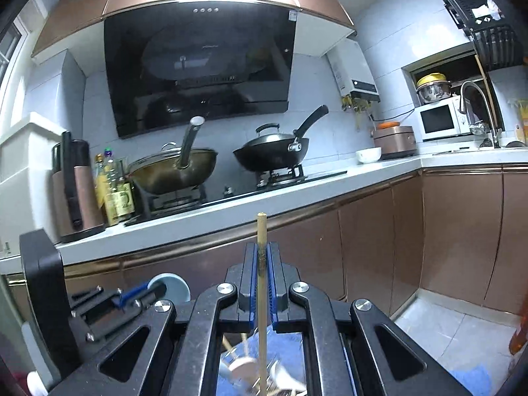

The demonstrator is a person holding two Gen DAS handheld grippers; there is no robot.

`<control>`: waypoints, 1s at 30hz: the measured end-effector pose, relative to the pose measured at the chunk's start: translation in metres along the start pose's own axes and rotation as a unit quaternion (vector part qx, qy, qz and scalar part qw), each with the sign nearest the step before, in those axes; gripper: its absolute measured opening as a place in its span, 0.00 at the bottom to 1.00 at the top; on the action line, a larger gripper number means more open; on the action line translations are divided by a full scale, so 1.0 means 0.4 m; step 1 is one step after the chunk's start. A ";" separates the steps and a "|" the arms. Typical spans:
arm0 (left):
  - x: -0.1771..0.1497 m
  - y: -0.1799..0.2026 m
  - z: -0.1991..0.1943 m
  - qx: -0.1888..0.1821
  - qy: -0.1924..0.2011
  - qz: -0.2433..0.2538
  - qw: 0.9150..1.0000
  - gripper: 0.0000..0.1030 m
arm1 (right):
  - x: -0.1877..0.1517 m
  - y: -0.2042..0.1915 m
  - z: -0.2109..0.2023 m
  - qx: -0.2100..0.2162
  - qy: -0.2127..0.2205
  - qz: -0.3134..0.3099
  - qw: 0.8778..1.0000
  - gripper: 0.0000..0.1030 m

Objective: Organize utensils
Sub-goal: 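Lift the spoon and chopstick up over the glass holder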

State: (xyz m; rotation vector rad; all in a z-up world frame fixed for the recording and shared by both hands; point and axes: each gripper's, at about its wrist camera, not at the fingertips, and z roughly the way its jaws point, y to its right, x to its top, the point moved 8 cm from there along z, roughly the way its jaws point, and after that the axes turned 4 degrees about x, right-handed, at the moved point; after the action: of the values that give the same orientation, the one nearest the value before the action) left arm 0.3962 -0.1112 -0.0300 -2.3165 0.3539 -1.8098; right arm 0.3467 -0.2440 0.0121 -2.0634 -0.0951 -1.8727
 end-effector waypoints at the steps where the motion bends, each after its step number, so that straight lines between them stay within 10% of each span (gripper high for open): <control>1: -0.007 0.003 0.004 0.001 0.000 0.002 1.000 0.06 | 0.000 0.007 0.012 -0.001 0.003 -0.001 1.000 0.06; 30: -0.119 0.116 0.123 0.009 -0.024 0.024 0.999 0.10 | -0.264 0.110 0.150 -0.042 -0.058 -0.012 0.997 0.07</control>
State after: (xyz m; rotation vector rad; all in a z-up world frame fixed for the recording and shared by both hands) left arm 0.4295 -0.1417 -0.0991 -2.3146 0.3808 -1.7264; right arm 0.4033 -0.2478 -0.1040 -2.2375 -0.0719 -1.7990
